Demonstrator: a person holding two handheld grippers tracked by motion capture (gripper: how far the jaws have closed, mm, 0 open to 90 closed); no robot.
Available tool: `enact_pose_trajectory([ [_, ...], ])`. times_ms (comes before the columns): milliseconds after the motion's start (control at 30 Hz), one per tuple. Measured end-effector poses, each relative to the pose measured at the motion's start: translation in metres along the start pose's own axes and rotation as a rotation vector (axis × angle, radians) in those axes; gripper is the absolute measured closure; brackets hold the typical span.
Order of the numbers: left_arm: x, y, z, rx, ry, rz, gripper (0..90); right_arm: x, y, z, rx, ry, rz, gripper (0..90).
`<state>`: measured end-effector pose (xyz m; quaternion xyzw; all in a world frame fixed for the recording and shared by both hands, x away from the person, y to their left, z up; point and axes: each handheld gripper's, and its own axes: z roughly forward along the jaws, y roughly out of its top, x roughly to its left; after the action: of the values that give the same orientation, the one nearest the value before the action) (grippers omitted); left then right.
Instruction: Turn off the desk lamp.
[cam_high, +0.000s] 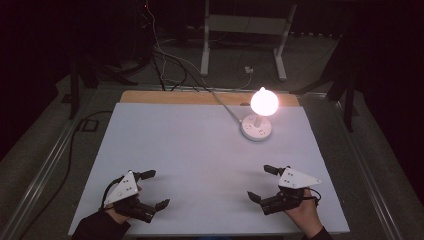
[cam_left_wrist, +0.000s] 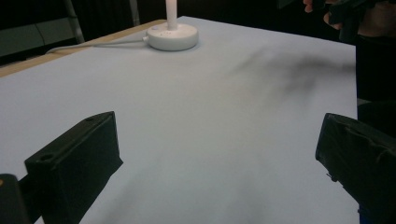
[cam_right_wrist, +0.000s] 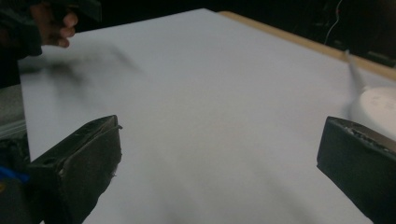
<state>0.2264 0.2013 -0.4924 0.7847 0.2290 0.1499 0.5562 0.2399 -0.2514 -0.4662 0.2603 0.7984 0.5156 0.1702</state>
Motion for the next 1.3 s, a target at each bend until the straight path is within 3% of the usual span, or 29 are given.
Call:
enact_pose_trajectory([
  [200, 0.0, 0.0, 0.0, -0.002, 0.0, -0.005, 0.5, -0.01, 0.015, -0.008, -0.043, -0.023, 0.012, 0.0],
  [600, 0.0, 0.0, 0.0, -0.002, 0.004, -0.007, 0.5, -0.036, 0.036, -0.012, -0.051, -0.081, 0.009, 0.0],
  [1033, 0.0, 0.0, -0.001, -0.002, 0.006, -0.003, 0.5, -0.061, 0.05, -0.003, -0.078, -0.119, 0.051, 0.0],
  [1300, 0.0, 0.0, -0.002, -0.005, 0.007, -0.004, 0.5, -0.077, 0.055, 0.006, -0.058, -0.164, 0.048, 0.0],
])
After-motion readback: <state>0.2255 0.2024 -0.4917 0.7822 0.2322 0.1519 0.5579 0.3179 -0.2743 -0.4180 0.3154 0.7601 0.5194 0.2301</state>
